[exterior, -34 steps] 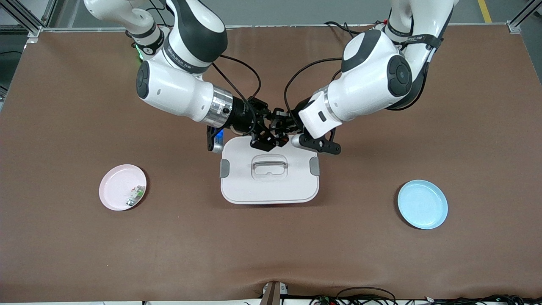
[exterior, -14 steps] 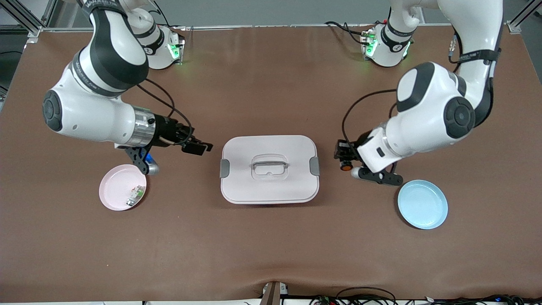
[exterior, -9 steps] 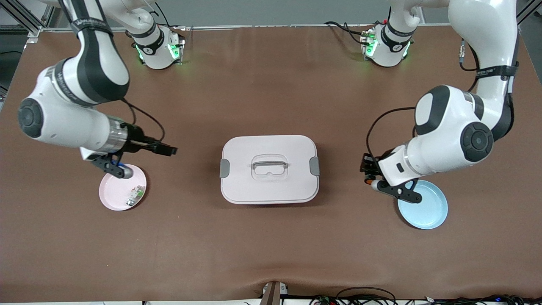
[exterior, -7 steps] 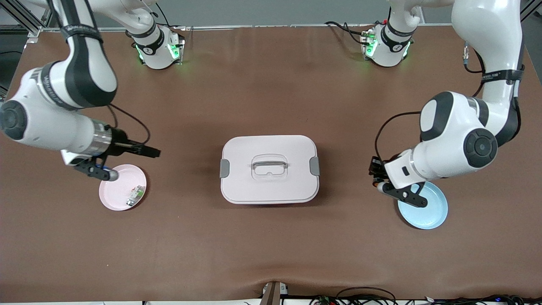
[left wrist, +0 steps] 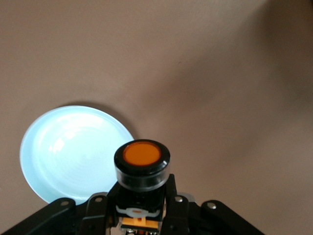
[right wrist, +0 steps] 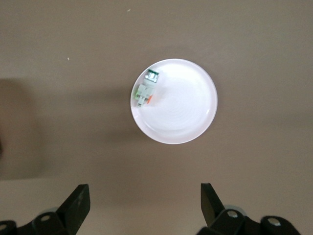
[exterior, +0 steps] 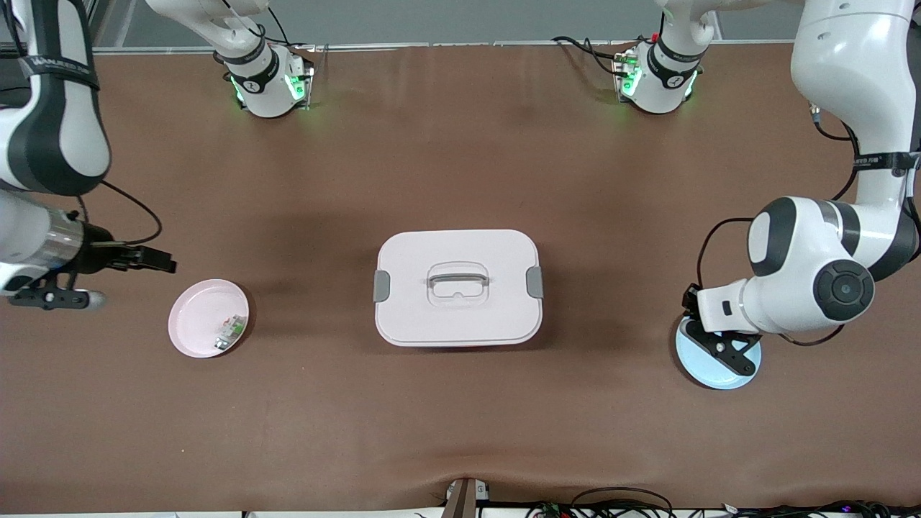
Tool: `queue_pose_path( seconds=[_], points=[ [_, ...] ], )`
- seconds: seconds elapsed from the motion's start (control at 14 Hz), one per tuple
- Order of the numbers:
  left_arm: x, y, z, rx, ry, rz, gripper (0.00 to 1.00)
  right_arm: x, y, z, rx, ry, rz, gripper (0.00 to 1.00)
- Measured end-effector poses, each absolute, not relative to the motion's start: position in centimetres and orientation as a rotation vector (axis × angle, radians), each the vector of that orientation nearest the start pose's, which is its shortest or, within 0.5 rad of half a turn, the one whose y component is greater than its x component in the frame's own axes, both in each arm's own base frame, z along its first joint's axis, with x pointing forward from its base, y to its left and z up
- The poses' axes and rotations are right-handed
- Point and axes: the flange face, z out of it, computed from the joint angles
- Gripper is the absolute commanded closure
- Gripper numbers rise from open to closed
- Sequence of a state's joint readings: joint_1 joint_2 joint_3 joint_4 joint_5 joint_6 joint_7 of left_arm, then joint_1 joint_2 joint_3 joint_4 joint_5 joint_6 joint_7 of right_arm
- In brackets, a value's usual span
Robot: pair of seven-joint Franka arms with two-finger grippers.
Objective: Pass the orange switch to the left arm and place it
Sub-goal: 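Lower the switch onto the blue plate with the left gripper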
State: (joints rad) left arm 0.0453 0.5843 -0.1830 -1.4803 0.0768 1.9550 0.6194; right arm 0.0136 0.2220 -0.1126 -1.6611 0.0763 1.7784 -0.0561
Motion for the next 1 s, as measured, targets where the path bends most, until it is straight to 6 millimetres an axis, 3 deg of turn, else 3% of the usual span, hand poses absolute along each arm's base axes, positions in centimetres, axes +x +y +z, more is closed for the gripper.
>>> queue_pose_path(
  seconds=[0.43, 0.71, 1.0],
  points=[
    [71.2, 0.2, 24.5, -2.727, 1.689, 0.015, 1.0, 60.5, -6.6, 55.4, -3.097, 0.102, 0.103, 0.0],
    [71.7, 1.1, 23.9, -2.412, 1.882, 0.098, 1.0, 59.3, -5.9, 59.4, -3.098, 0.081, -0.013, 0.0],
    [71.6, 0.9, 23.3, -2.29, 1.989, 0.143, 1.0, 59.2, -5.4, 60.1, -3.098, 0.067, -0.037, 0.0]
  ],
)
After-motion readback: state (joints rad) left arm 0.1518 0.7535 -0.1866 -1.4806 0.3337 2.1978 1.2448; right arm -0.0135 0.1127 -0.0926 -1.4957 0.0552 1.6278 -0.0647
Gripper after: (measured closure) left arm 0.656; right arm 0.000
